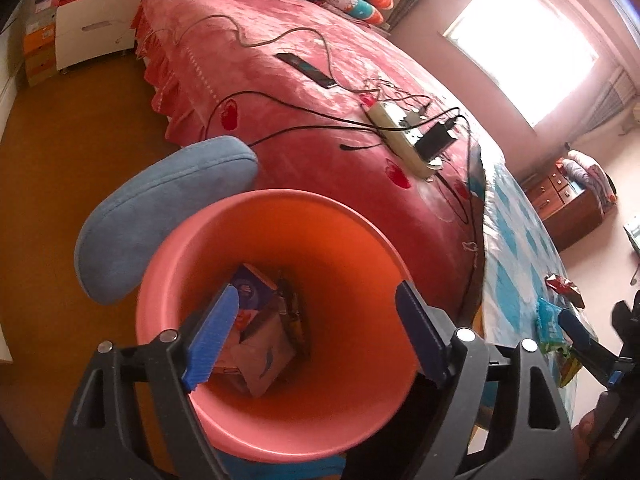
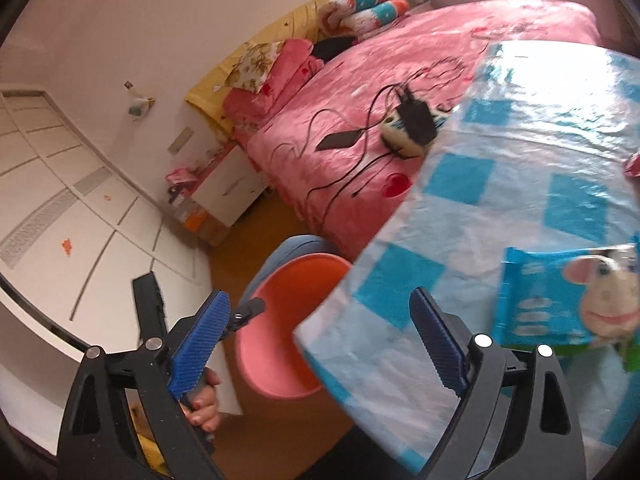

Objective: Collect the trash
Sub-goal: 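Return both tools to the table toward the remaining trash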

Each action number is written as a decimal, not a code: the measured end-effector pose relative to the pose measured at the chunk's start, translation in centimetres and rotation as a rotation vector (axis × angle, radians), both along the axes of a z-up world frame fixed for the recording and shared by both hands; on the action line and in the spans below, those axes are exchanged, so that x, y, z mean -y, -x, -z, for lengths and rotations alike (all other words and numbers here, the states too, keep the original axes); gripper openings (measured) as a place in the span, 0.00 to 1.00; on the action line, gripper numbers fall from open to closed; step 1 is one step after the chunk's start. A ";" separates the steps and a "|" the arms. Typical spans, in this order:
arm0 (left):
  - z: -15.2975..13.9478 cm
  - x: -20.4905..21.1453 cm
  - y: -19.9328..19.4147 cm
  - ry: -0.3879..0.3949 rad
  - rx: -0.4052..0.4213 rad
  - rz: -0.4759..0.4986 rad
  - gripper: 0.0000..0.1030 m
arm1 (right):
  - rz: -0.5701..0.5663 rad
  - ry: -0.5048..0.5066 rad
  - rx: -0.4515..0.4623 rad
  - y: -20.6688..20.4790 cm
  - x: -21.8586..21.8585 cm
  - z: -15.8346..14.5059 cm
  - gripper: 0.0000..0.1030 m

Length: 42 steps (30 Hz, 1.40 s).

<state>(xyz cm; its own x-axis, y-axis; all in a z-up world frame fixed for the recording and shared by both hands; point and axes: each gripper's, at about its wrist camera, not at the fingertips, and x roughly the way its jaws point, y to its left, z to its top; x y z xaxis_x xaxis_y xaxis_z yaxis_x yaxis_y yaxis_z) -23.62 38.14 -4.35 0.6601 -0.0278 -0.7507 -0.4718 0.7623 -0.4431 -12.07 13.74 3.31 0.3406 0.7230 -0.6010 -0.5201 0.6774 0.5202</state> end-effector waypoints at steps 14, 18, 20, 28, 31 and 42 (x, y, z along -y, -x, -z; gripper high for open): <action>-2.3 5.0 -1.8 -0.026 0.017 0.084 0.81 | 0.099 0.083 0.128 1.2 4.4 0.2 0.92; -3.1 6.9 -2.5 -0.046 0.016 0.114 0.82 | 0.127 0.089 0.170 1.5 6.1 -0.1 0.92; -3.4 7.8 -2.9 -0.054 0.017 0.129 0.82 | 0.141 0.092 0.191 1.7 6.7 -0.3 0.92; -4.7 11.9 -4.1 -0.093 0.012 0.199 0.83 | 0.180 0.078 0.251 2.0 9.6 -1.0 0.92; -5.2 13.2 -4.4 -0.106 0.017 0.220 0.83 | 0.195 0.070 0.268 2.1 10.5 -1.3 0.92; -6.6 18.2 -5.9 -0.148 0.024 0.300 0.83 | 0.255 0.057 0.331 2.5 14.1 -2.4 0.92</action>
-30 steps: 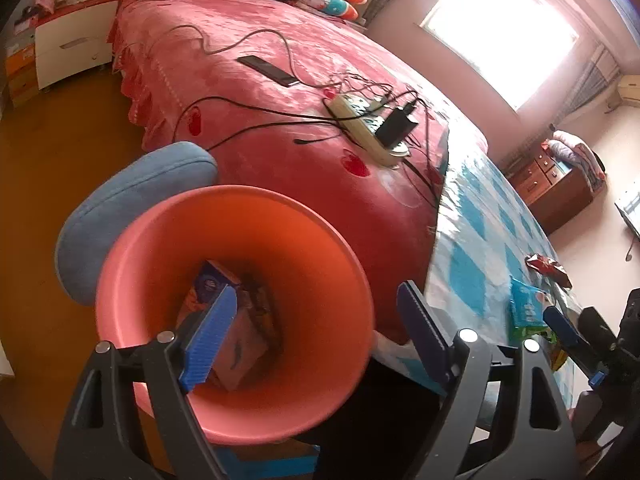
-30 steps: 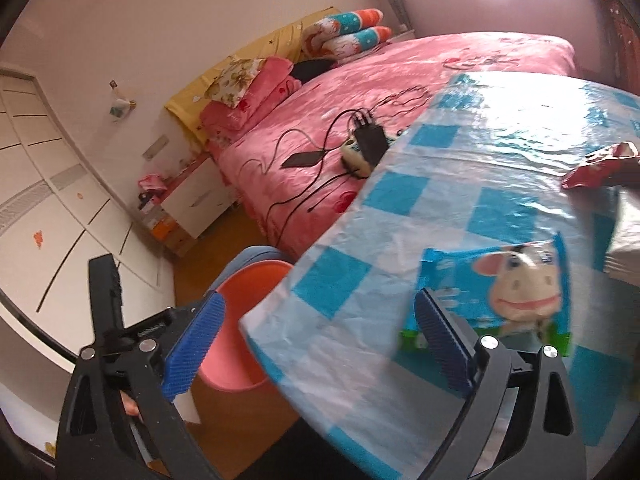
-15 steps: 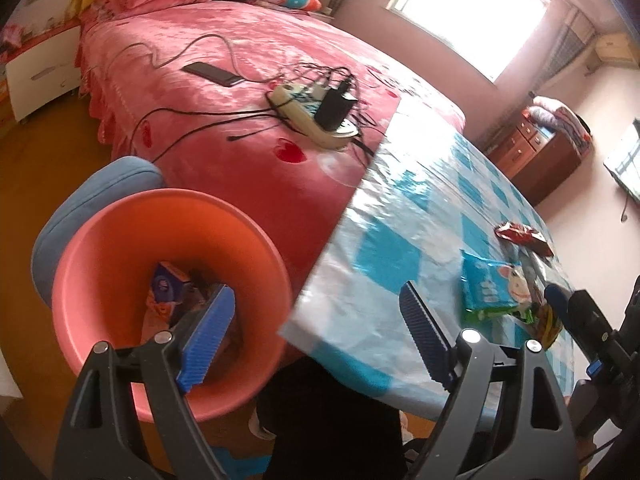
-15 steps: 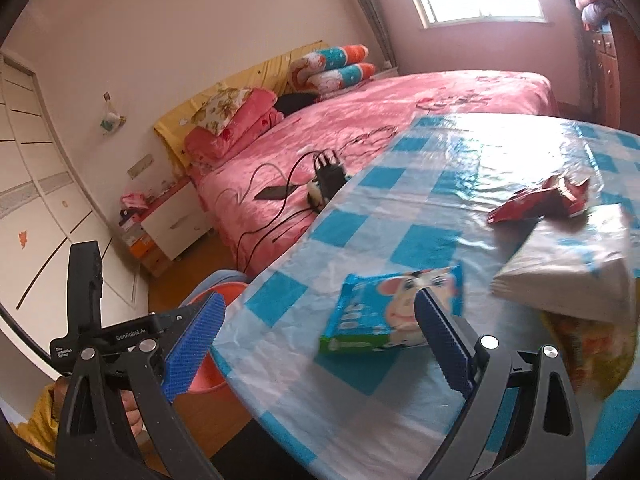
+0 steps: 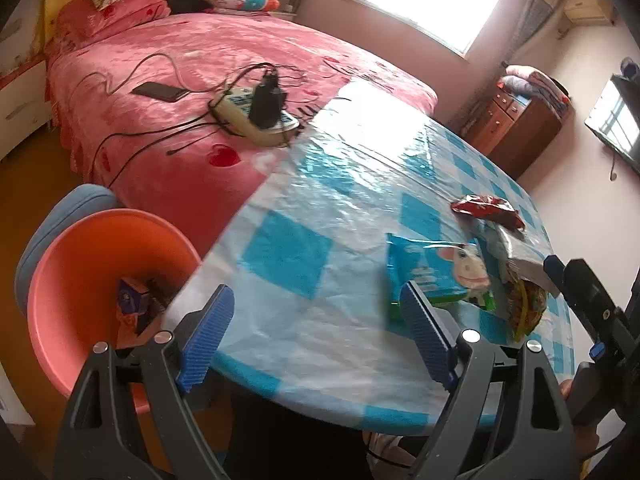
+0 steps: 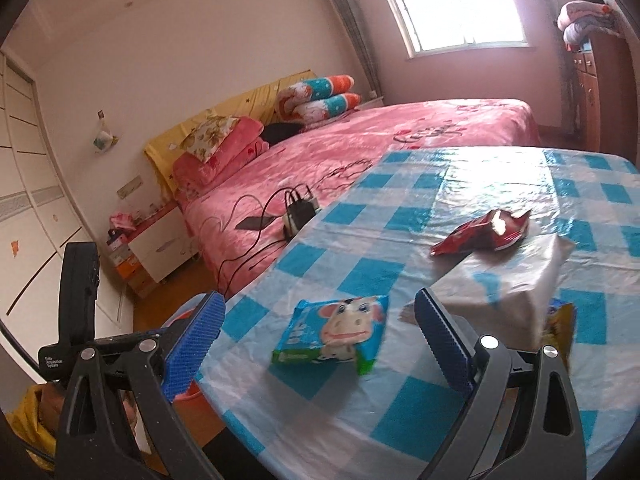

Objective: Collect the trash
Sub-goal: 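Return both tools to the table toward the remaining trash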

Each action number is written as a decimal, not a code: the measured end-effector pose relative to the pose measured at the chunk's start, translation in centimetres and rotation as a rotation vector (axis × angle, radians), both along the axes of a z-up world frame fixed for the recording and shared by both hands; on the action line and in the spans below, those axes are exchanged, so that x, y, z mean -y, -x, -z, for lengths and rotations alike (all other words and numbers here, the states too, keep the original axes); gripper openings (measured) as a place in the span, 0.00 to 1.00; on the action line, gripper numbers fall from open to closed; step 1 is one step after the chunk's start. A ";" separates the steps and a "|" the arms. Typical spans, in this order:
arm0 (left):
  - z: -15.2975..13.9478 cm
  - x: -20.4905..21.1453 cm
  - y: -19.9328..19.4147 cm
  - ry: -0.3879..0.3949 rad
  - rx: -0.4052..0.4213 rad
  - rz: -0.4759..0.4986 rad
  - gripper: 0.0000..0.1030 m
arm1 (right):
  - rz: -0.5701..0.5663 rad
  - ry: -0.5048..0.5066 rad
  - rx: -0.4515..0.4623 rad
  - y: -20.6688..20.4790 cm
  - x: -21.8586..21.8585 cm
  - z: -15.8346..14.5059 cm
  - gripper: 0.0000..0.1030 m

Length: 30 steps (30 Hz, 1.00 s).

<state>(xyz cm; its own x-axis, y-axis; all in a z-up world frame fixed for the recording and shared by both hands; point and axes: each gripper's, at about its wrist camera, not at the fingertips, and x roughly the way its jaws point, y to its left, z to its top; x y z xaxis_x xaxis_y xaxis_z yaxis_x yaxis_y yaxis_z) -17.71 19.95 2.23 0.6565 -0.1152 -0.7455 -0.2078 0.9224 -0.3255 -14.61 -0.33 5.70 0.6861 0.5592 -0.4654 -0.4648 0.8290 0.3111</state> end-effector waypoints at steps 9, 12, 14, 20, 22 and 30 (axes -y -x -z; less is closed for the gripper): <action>-1.5 3.7 -0.8 -0.034 0.023 0.066 0.83 | 0.089 -0.054 0.020 -0.3 4.4 -0.6 0.92; -1.8 5.0 -1.0 -0.048 0.027 0.088 0.83 | 0.125 -0.070 0.024 -0.5 6.1 -0.8 0.92; -2.0 5.6 -1.2 -0.056 0.026 0.100 0.83 | 0.158 -0.083 0.022 -0.7 7.6 -0.9 0.92; -2.1 8.3 -1.7 -0.075 0.017 0.149 0.83 | 0.240 -0.130 -0.013 -1.5 11.8 -0.4 0.92; -2.2 9.5 -1.9 -0.075 0.014 0.175 0.83 | 0.272 -0.145 -0.031 -1.8 13.3 -0.1 0.92; -2.8 14.0 -3.2 -0.076 0.019 0.281 0.83 | 0.361 -0.204 -0.098 -3.0 18.4 1.4 0.92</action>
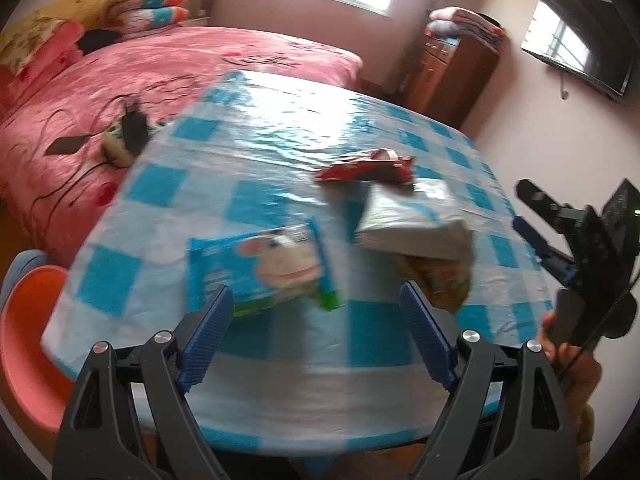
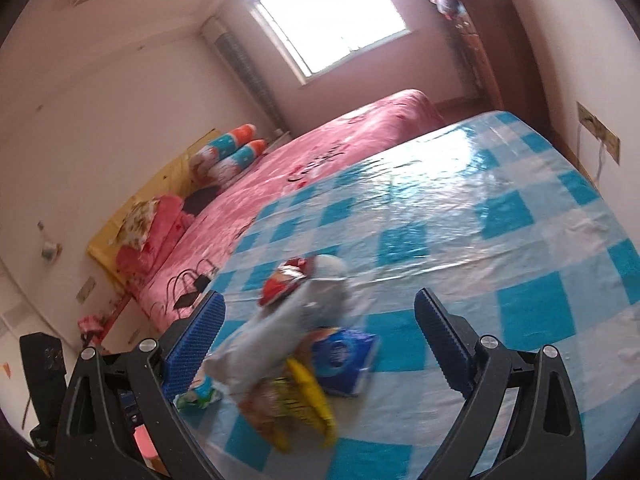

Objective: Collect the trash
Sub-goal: 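Return both tools to the table toward the remaining trash, then close the left tool on the white feather-printed wipes pack and lift it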

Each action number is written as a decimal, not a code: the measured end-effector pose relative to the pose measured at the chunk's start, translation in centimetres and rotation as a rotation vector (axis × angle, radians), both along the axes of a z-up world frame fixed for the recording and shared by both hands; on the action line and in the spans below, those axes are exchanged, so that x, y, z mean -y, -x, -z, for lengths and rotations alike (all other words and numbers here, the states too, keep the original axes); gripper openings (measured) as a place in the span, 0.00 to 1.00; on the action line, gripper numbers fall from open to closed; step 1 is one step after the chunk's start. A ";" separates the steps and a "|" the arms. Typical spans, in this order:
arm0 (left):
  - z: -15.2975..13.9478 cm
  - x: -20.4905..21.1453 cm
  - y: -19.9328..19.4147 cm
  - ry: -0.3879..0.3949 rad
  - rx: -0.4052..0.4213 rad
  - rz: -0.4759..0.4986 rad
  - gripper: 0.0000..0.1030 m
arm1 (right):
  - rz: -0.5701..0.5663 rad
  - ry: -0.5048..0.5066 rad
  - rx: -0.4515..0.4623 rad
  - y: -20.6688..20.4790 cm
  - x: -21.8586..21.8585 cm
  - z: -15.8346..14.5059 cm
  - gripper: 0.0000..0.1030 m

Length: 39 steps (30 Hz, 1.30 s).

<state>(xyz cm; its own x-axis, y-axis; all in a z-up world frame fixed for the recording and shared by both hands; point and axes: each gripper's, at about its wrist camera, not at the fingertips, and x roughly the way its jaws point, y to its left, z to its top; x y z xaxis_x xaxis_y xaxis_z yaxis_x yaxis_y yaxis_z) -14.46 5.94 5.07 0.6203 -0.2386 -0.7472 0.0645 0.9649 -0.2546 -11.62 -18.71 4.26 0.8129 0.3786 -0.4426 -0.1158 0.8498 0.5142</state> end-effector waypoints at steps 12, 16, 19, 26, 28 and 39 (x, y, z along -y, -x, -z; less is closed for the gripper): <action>-2.2 6.6 -6.4 0.023 -0.078 0.257 0.83 | -0.020 -0.069 -0.037 -1.0 2.1 1.2 0.92; -1.5 7.3 -9.7 0.032 -0.167 0.269 0.83 | -0.040 -0.080 -0.033 -1.2 2.0 0.9 0.92; -0.7 8.2 -11.5 0.007 -0.226 0.290 0.83 | -0.052 -0.087 -0.039 -1.4 2.2 1.0 0.92; 0.9 9.2 -13.0 -0.045 -0.275 0.314 0.83 | -0.082 -0.107 -0.054 -2.0 2.9 1.4 0.92; 1.4 9.3 -13.3 -0.043 -0.286 0.315 0.83 | -0.098 -0.101 -0.054 -2.0 2.7 1.4 0.92; 2.7 7.3 -13.4 0.062 -0.279 0.231 0.73 | -0.175 0.022 -0.054 -1.4 0.5 1.4 0.92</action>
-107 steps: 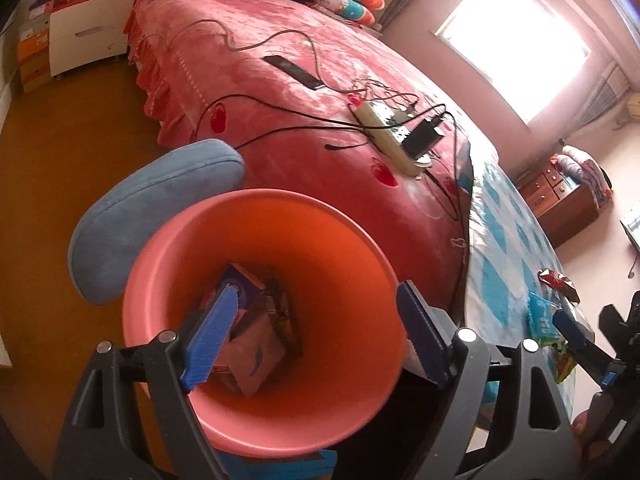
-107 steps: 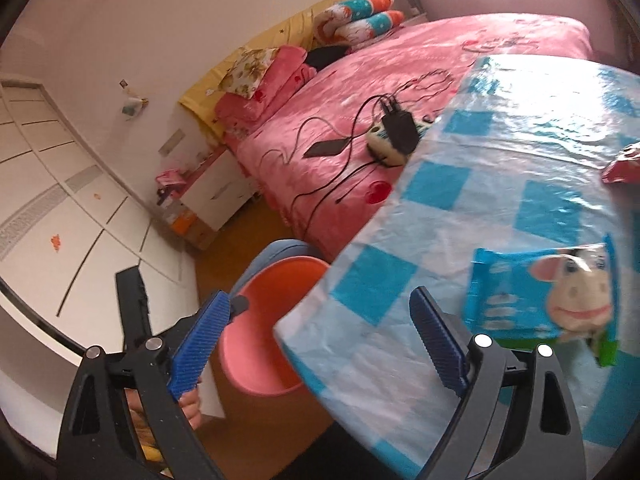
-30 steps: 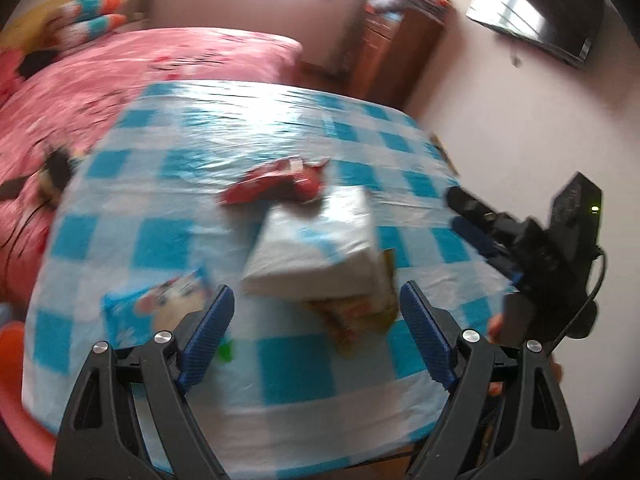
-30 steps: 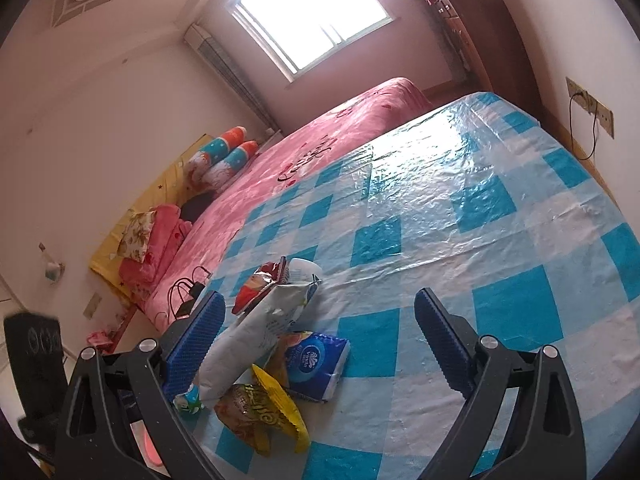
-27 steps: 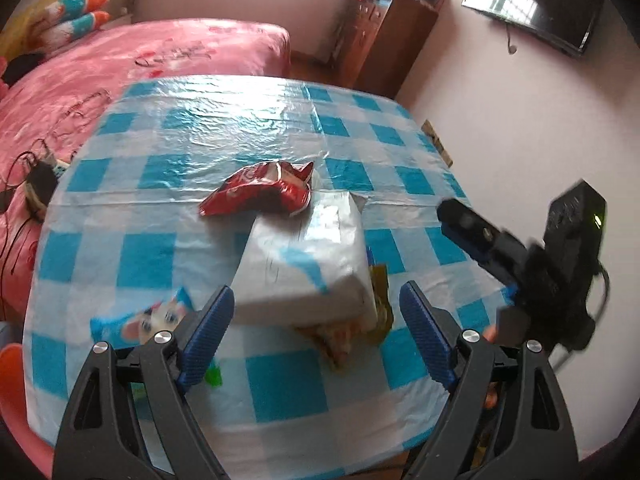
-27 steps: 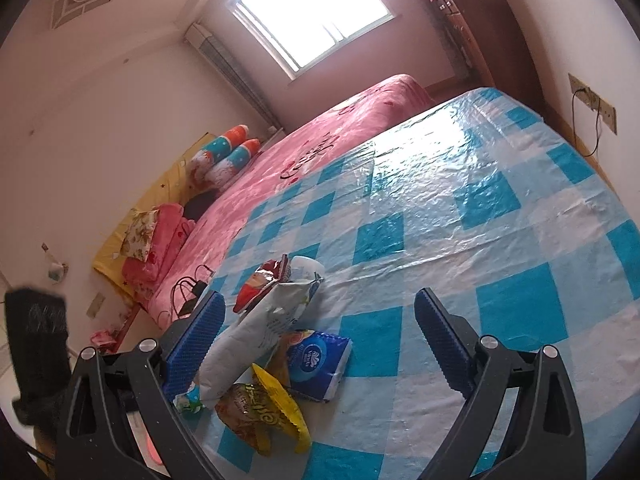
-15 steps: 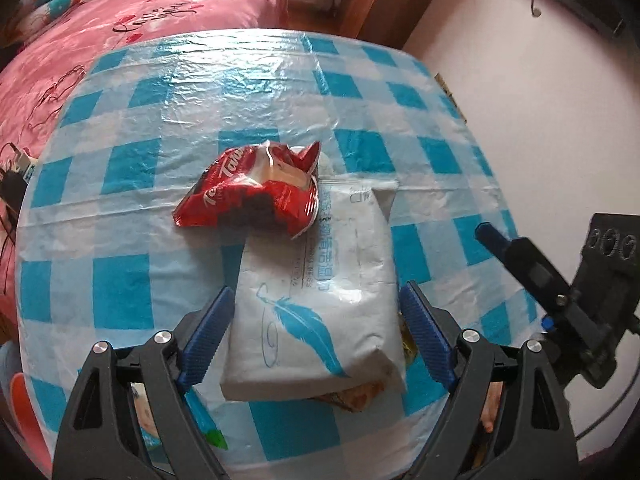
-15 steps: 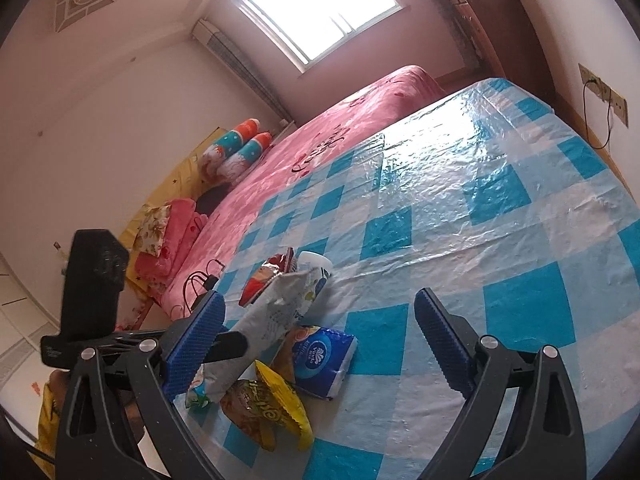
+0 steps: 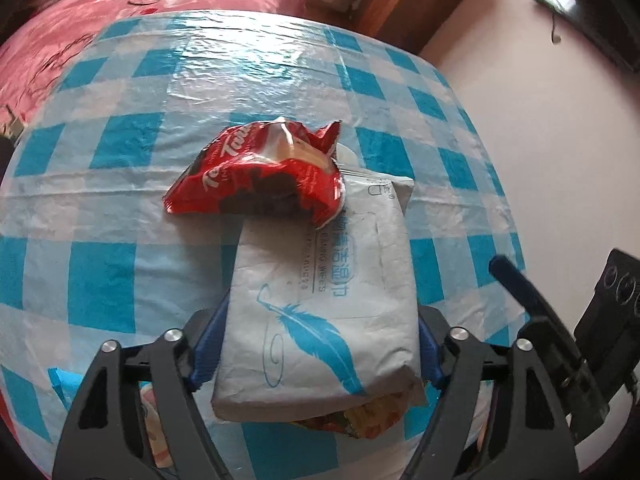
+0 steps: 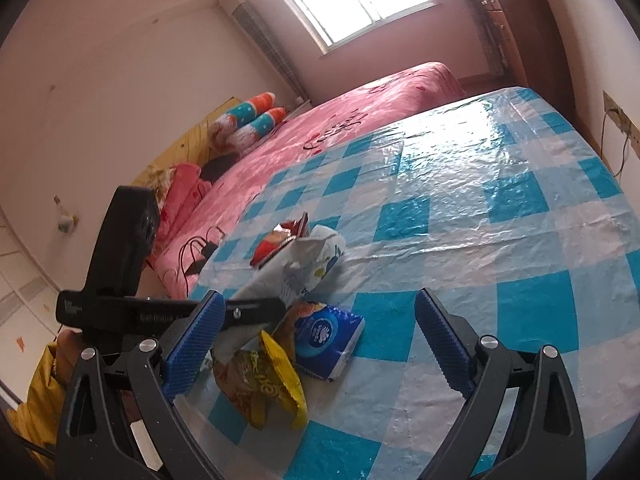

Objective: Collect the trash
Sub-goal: 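Close the left tool on the white feather-printed wipes pack and lift it, then grasp the yellow chip bag with the right tool while the left tool holds the wipes pack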

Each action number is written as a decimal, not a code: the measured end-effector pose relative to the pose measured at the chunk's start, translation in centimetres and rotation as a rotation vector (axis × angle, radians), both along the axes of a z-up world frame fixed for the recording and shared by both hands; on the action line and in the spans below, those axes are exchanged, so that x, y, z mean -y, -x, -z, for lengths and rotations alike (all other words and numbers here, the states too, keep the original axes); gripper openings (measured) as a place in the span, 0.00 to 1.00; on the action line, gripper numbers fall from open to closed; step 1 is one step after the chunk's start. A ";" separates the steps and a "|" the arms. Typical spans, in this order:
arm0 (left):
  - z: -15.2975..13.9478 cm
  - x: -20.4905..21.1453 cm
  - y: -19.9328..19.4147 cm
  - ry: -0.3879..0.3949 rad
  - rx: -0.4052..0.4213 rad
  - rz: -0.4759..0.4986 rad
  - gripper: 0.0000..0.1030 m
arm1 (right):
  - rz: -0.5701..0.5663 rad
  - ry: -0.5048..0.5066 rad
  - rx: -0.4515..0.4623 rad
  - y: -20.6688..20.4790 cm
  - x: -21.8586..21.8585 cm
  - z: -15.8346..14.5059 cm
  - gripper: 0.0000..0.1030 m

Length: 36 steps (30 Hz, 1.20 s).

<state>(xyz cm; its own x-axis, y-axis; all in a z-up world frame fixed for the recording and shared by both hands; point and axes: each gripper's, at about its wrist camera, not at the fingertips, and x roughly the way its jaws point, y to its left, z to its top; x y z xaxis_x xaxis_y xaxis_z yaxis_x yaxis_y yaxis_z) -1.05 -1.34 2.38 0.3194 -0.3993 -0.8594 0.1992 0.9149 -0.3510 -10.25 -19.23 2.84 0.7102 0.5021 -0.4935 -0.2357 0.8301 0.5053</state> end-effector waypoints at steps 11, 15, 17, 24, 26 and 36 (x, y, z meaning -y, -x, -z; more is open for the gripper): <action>-1.6 -3.0 1.7 0.044 0.048 -0.101 0.68 | -0.136 0.077 -0.021 0.6 -3.3 0.6 0.92; -2.8 -4.2 2.7 0.065 0.077 -0.116 0.68 | -0.187 0.138 -0.018 1.0 -5.4 0.7 0.92; -3.4 -4.7 3.1 0.070 0.089 -0.125 0.68 | -0.194 0.179 -0.010 1.2 -6.4 0.7 0.92; -4.6 -5.7 4.6 0.100 0.117 -0.141 0.68 | -0.194 0.318 -0.002 1.5 -9.2 1.1 0.92; -4.8 -5.9 5.2 0.098 0.124 -0.145 0.68 | -0.190 0.364 -0.003 1.4 -10.0 1.5 0.92; -5.2 -8.7 7.7 0.091 0.162 -0.202 0.68 | -0.164 0.447 -0.011 0.9 -11.0 2.6 0.73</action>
